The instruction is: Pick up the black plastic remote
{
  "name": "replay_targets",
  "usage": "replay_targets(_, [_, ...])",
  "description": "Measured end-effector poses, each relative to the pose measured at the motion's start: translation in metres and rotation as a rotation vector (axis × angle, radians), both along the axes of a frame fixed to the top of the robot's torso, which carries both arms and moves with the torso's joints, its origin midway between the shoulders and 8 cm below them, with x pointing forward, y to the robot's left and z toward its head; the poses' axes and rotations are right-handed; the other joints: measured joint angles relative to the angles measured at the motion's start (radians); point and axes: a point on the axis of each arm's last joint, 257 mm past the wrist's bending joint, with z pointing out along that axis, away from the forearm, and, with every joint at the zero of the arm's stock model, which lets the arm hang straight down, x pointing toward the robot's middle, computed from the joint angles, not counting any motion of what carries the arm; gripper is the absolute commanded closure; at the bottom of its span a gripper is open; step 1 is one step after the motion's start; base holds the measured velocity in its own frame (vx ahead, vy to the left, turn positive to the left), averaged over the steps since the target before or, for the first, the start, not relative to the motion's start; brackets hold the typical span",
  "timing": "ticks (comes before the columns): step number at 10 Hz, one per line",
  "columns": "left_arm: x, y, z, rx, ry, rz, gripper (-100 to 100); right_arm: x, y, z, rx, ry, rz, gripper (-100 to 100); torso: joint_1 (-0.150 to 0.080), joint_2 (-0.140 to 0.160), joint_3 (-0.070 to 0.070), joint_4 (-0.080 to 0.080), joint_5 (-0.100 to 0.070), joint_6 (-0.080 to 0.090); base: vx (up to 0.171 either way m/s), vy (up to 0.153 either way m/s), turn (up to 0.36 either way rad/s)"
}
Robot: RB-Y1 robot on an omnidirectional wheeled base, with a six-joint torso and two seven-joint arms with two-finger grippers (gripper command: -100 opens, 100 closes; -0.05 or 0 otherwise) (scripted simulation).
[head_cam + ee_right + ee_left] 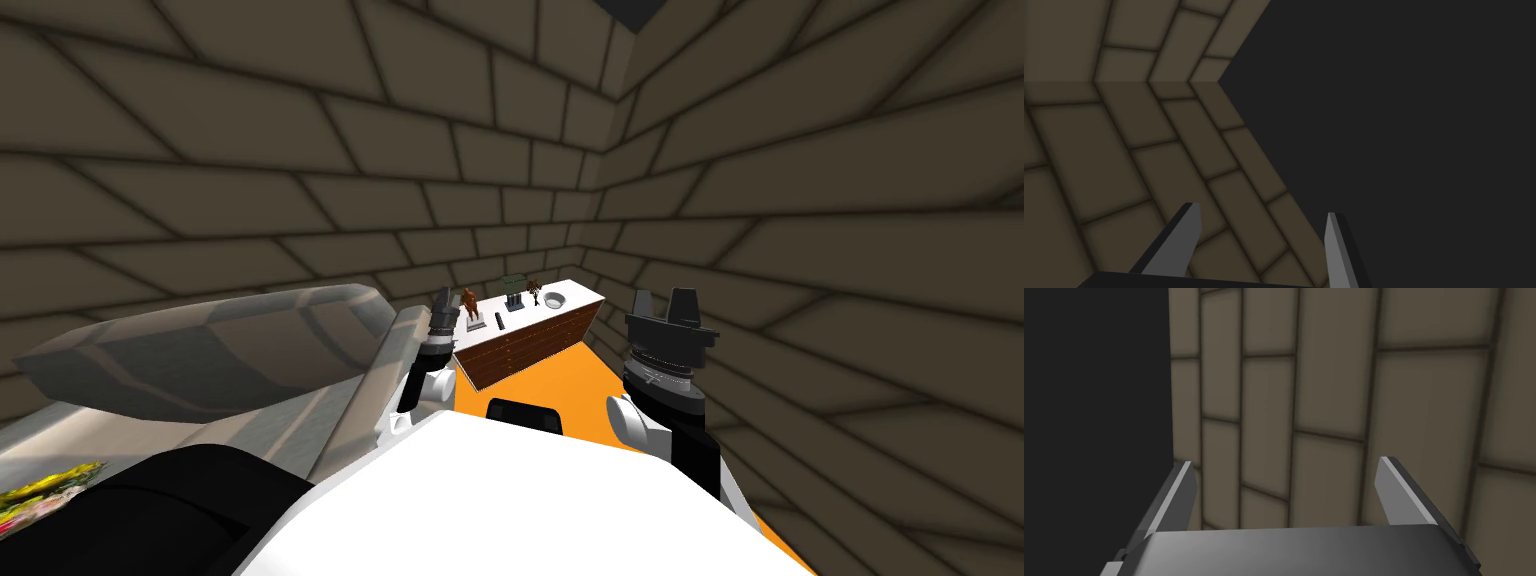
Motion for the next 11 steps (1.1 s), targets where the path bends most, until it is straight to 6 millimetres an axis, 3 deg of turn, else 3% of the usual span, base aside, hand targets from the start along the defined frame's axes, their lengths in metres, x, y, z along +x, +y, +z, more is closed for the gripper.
replay_targets(11, [0.043,0.003,-0.054,-0.087,0.261,-0.061,-100,0.000,0.000,0.000,0.000,0.000,0.000,0,0.000,-0.001,0.000,0.000,0.000,0.000,-0.027,-0.033,-0.058])
